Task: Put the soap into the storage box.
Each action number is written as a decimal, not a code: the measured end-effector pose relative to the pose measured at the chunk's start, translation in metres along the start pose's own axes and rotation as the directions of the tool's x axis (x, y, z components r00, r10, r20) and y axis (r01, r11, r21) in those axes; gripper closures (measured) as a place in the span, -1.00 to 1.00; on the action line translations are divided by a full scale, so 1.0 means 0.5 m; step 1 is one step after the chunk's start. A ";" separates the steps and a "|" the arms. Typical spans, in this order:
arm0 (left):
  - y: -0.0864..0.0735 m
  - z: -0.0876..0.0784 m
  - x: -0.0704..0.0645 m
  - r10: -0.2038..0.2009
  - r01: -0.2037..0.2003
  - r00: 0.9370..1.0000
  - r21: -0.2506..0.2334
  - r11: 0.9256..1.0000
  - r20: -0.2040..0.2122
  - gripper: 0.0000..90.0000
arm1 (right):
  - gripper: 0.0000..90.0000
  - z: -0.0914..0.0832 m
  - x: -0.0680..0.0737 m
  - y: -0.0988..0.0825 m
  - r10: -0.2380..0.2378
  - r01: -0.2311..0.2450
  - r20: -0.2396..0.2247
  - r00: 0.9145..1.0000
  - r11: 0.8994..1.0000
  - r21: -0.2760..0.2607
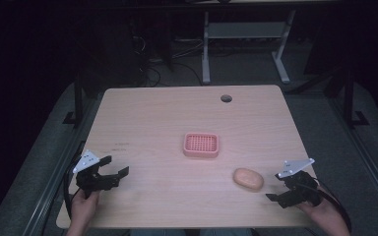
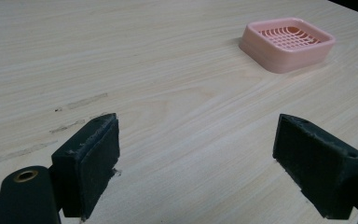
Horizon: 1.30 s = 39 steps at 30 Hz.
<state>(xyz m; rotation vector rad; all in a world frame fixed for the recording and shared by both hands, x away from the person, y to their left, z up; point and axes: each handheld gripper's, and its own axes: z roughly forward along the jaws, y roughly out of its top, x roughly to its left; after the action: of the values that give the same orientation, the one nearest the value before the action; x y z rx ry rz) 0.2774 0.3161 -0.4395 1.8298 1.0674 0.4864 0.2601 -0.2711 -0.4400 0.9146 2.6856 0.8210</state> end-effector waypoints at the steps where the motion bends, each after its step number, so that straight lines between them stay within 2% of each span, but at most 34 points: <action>1: 0.000 0.001 0.000 0.001 -0.001 1.000 -0.002 1.000 0.000 -0.68 | -0.52 0.000 0.000 0.001 -0.004 0.004 -0.001 1.000 1.000 0.002; 8: -0.007 -0.008 -0.001 0.008 -0.008 1.000 0.005 1.000 -0.009 -0.68 | -0.52 0.005 0.002 0.018 -0.023 0.023 -0.009 1.000 1.000 -0.003; 15: -0.003 -0.014 0.005 -0.011 0.011 1.000 -0.010 1.000 -0.029 -0.68 | -0.52 0.004 0.009 0.042 -0.060 0.060 -0.013 0.998 0.998 0.003; 18: -0.003 -0.009 0.004 -0.012 0.012 1.000 -0.005 1.000 -0.019 -0.68 | -0.52 0.001 0.013 0.049 -0.067 0.067 -0.011 0.998 0.998 -0.005; 24: 0.000 -0.003 -0.001 0.008 -0.008 1.000 -0.004 1.000 -0.004 -0.68 | -0.53 0.002 0.015 0.068 -0.085 0.085 -0.014 0.996 0.996 0.016; 33: 0.003 -0.001 0.000 0.004 -0.004 1.000 -0.004 1.000 -0.003 -0.68 | -0.54 0.013 0.010 0.101 -0.102 0.103 -0.036 0.994 0.994 0.029; 35: 0.001 -0.002 0.000 0.002 -0.002 1.000 -0.005 1.000 -0.003 -0.68 | -0.56 0.024 0.005 0.115 -0.120 0.122 -0.046 0.992 0.991 0.052; 39: 0.002 -0.001 0.001 -0.004 0.004 1.000 -0.007 1.000 -0.004 -0.68 | -0.61 0.039 0.000 0.127 -0.123 0.128 -0.053 0.991 0.988 0.084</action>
<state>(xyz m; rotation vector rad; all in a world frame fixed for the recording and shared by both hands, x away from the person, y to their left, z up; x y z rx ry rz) 0.2779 0.3167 -0.4386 1.8213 1.0705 0.4914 0.2990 -0.2206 -0.4207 0.7429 2.8067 0.7134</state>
